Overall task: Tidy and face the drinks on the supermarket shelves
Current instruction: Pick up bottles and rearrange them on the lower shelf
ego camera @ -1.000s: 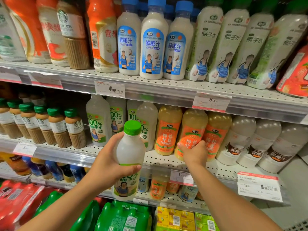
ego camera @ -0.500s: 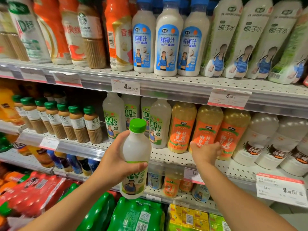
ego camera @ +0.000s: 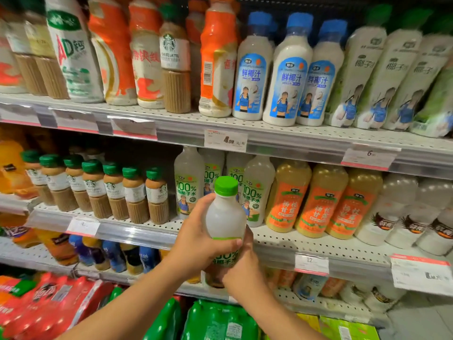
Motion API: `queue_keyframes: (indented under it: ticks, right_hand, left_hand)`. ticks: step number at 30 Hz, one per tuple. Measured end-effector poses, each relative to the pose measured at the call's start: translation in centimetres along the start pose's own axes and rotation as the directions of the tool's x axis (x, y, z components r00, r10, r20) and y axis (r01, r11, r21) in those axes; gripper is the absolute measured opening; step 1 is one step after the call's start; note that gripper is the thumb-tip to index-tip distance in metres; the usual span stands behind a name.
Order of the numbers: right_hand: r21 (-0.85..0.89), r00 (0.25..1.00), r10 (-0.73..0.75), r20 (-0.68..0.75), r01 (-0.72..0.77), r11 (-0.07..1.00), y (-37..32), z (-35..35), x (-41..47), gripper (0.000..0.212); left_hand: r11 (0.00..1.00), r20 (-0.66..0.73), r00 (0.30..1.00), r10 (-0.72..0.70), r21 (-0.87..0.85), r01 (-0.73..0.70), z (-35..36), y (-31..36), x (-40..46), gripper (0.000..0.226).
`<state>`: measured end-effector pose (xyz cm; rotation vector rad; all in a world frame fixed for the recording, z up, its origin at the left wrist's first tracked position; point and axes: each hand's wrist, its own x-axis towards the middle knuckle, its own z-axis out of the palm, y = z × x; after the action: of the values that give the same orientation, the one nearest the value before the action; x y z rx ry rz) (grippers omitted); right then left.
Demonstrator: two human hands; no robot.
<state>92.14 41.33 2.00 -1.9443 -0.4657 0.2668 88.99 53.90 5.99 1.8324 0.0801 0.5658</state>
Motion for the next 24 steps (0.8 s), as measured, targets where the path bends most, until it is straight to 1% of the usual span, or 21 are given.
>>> queue_keyframes:
  ticks: [1,2,3,4,5,6,7,8,9,10,11,12,14,16,18,22,24]
  right_hand:
    - [0.038,0.999,0.001,-0.04,0.0,0.999,0.0,0.6,0.4,0.087]
    - [0.041,0.998,0.006,-0.061,-0.003,0.999,-0.2,1.0,0.8,0.082]
    - [0.064,0.999,0.004,-0.052,0.0,0.998,-0.4,1.6,1.3,0.069]
    - [0.091,0.999,0.02,-0.047,-0.015,0.996,-1.0,2.1,2.0,0.051]
    - [0.193,0.997,0.033,-0.066,-0.019,0.981,-2.1,2.5,2.8,0.037]
    - [0.315,0.988,0.096,-0.123,-0.053,0.948,-2.7,2.3,3.4,0.035]
    - [0.385,0.985,0.081,-0.15,-0.017,0.923,-2.7,2.5,4.0,0.034]
    - [0.347,0.979,0.053,-0.198,0.019,0.938,-2.7,2.9,4.4,0.036]
    - [0.257,0.967,0.021,-0.253,0.046,0.965,-2.9,3.0,4.4,0.047]
    - [0.121,0.957,0.006,-0.289,0.031,0.992,-2.5,2.9,4.8,0.066]
    - [-0.027,0.939,-0.025,-0.343,0.017,0.999,-2.3,3.0,5.3,0.084]
    - [-0.095,0.93,-0.034,-0.367,-0.001,0.996,-2.3,3.0,5.8,0.095]
    - [-0.027,0.923,-0.003,-0.386,-0.008,1.0,-2.5,2.8,6.9,0.097]
    - [-0.032,0.92,-0.014,-0.392,0.001,0.999,-2.5,2.8,7.9,0.094]
    - [-0.031,0.926,0.008,-0.377,-0.021,0.999,-1.9,2.9,8.6,0.089]
    - [-0.012,0.92,0.082,-0.383,-0.093,0.996,-1.1,3.2,10.0,0.084]
    - [0.002,0.915,0.11,-0.387,-0.118,0.993,-0.8,3.2,10.7,0.08]
  left_hand:
    - [1.0,0.024,1.0,0.001,0.012,-0.002,-0.6,0.0,0.2,0.087]
    - [0.999,0.067,0.998,0.003,0.033,-0.005,-1.2,0.2,0.5,0.087]
    - [0.998,0.126,0.992,0.012,0.067,-0.021,-2.0,0.4,0.8,0.09]
    - [0.991,0.19,0.981,0.037,0.121,-0.061,-3.0,0.8,1.2,0.093]
    - [0.971,0.241,0.967,0.083,0.2,-0.134,-4.2,1.2,1.7,0.098]
    - [0.928,0.265,0.952,0.156,0.29,-0.233,-5.6,1.6,2.2,0.098]
    - [0.858,0.258,0.929,0.265,0.376,-0.349,-7.0,2.1,2.9,0.093]
    - [0.76,0.231,0.884,0.406,0.452,-0.467,-8.5,2.6,3.8,0.083]
    - [0.643,0.207,0.818,0.537,0.527,-0.556,-9.8,3.1,4.8,0.073]
    - [0.526,0.207,0.756,0.62,0.606,-0.597,-10.8,3.6,6.0,0.065]
    - [0.426,0.229,0.726,0.648,0.681,-0.595,-11.6,4.0,7.2,0.062]
    - [0.355,0.257,0.728,0.636,0.739,-0.572,-12.2,4.3,8.5,0.062]
    - [0.259,0.307,0.755,0.58,0.809,-0.528,-12.9,4.3,10.6,0.067]
    - [0.182,0.337,0.748,0.572,0.837,-0.516,-13.3,3.8,11.5,0.068]
    - [0.144,0.33,0.719,0.611,0.847,-0.512,-13.3,3.2,11.8,0.065]
    - [0.127,0.265,0.673,0.691,0.871,-0.474,-12.6,3.1,12.3,0.057]
    - [0.12,0.238,0.663,0.71,0.886,-0.448,-12.4,3.4,12.8,0.057]
